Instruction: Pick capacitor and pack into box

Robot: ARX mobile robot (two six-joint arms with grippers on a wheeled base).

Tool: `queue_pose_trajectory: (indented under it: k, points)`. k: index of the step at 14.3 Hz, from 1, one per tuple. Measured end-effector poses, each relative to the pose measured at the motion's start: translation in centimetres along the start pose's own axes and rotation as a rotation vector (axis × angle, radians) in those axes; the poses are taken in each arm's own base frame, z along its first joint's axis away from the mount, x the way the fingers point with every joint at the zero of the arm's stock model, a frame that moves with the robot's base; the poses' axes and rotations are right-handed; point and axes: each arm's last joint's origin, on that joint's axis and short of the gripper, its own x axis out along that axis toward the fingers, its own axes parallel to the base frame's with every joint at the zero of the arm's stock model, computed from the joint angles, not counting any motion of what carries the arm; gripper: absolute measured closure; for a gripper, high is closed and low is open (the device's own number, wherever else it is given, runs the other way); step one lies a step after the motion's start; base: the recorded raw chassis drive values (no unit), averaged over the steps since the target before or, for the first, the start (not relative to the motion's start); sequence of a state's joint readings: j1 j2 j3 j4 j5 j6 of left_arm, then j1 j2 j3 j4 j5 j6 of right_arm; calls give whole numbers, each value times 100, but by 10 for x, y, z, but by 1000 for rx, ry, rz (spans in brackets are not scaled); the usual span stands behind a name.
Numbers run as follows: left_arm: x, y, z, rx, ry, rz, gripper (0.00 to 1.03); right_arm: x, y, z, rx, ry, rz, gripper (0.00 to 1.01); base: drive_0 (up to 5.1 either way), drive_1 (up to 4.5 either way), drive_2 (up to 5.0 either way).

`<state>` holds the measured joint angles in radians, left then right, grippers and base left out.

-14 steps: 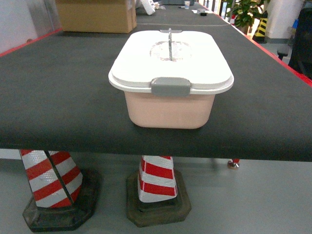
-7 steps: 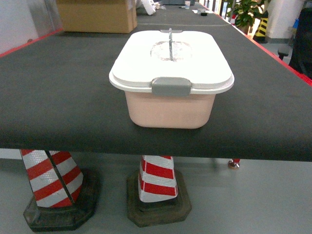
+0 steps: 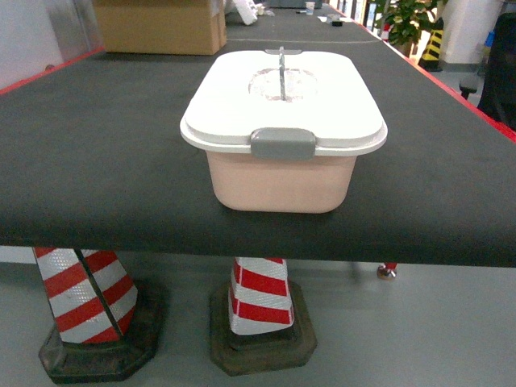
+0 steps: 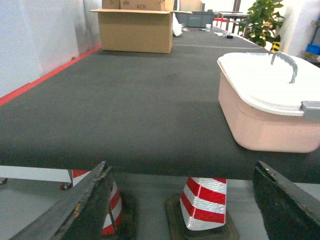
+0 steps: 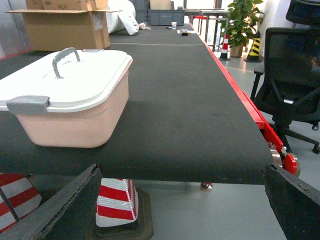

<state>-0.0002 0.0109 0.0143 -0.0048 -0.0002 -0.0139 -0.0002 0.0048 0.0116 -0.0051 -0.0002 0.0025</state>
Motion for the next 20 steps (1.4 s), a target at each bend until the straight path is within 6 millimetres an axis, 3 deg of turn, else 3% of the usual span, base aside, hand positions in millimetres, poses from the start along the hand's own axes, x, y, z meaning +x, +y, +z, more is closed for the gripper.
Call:
queue_pose_trajectory:
  k: [3,20]
  points:
    - [0,0,0,0,0,0,4,0,0,0,0,0,0,3,0,0,0]
    - [0,0,0,1,0,0,5,0,0,0,0,0,0,3,0,0,0]
